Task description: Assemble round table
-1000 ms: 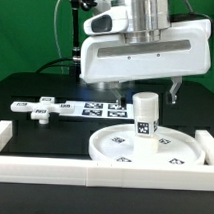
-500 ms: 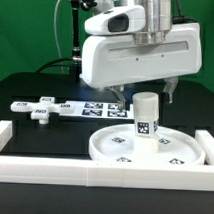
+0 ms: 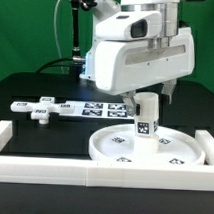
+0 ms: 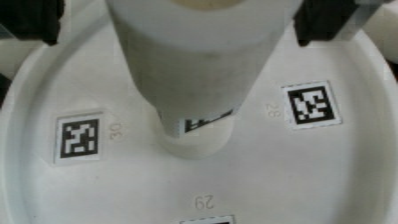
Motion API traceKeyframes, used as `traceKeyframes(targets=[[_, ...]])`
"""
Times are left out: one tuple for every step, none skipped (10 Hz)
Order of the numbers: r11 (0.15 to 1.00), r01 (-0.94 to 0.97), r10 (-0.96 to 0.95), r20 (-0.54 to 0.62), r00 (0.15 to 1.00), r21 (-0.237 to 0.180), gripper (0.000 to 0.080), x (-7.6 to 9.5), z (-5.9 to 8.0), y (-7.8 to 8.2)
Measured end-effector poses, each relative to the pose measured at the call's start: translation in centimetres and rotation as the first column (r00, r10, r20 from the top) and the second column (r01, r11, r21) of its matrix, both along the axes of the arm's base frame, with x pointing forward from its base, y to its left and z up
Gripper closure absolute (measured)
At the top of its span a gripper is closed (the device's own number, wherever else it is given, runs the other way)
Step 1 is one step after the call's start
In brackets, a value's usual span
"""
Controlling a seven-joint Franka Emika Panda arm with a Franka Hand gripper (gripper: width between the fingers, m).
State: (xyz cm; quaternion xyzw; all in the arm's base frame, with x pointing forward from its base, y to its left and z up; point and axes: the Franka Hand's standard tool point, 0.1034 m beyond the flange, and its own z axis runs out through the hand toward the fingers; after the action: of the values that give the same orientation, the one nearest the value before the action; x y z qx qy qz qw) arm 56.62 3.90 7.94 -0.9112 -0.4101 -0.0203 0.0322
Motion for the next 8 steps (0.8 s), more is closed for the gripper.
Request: traceKeyframes(targets=[[0.996,-0.083,0.083,0.006,0.996,-0.010,0.0150,0.03,0.02,0.13],[0.994,-0.111,0.111,0.010,0.994,-0.016,0.0150,0.21,0.16,0.12],[0.973,-0.229,0.230,0.019,0.973,-0.040,0.0150,0.53,0.38,0.00],[0.953,-0.299,0.300,0.022,0.954,-0.053,0.0150,0.70,0.51,-0.05],[0.934,-0.353,0.354,0.023,0.935,-0.061,0.0150,0.76,0.57,-0.10],[0.900,-0.431,0.433,0.027,0.901,-0.073,0.0150,0.89,0.63,-0.16],[0.861,-0.502,0.505,0.027,0.863,-0.078,0.0150,0.91,0.66,-0.26],[0.826,-0.557,0.560,0.021,0.828,-0.089,0.0150,0.89,0.61,-0.35]])
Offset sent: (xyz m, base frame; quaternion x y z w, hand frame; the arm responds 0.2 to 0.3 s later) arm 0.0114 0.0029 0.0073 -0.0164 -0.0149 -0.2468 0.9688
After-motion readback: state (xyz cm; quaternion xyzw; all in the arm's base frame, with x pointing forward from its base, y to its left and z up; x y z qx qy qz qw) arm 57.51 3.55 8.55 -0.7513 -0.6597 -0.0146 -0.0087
